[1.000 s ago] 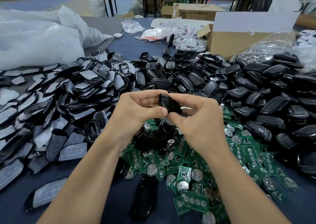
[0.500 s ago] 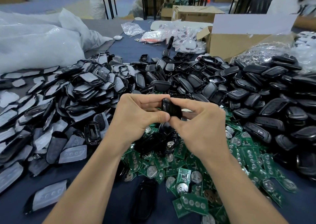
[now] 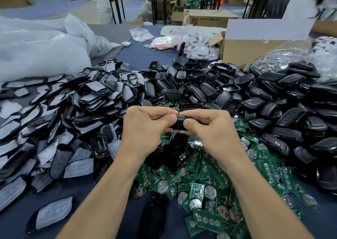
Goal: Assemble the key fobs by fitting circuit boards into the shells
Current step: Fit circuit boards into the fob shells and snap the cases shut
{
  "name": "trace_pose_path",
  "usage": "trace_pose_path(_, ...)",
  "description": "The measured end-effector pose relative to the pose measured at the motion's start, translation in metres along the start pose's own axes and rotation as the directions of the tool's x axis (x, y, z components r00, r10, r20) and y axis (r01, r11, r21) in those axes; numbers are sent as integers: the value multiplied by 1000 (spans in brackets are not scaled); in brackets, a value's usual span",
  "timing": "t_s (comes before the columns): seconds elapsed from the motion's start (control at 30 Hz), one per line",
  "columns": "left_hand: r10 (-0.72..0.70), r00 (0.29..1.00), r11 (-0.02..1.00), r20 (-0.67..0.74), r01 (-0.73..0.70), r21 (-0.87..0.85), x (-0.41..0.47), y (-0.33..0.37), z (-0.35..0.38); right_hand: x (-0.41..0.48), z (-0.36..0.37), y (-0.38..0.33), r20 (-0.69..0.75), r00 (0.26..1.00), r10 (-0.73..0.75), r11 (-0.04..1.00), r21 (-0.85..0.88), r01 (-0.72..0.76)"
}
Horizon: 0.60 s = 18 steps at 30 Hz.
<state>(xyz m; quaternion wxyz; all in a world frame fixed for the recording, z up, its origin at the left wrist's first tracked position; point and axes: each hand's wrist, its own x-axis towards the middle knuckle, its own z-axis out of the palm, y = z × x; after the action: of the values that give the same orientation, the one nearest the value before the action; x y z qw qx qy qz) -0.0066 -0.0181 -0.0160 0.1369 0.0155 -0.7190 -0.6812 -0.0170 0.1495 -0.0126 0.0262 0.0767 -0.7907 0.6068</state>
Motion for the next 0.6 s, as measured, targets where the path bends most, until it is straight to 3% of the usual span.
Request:
trace_pose_path(0.2, 25, 999, 997, 46, -28, 69, -3, -2, 6, -2, -2, -3, -59, 998, 25, 985, 172, -15)
trace_pose_path(0.33, 171, 980, 932, 102, -195, 306, -2, -3, 2, -6, 0, -1, -24, 997, -72, 979, -191, 66)
trace_pose_path(0.4, 233, 967, 892, 101, -253, 375, -2, -1, 2, -9, 3, -5, -23, 989, -148, 952, -274, 137)
trace_pose_path(0.43, 218, 973, 921, 70, -229, 315, -3, 0, 3, -11, 5, -8, -36, 987, -159, 958, -247, 146)
trace_pose_path(0.5, 117, 992, 986, 36, -120, 113, -4, 5, 8, -12, 11, -11, -63, 996, -67, 998, 9, 68)
trace_pose_path(0.6, -21, 998, 998, 51, 24, -53, -10, 10, 20, -15, 21, -16, -3, 993, 114, 903, 417, -103)
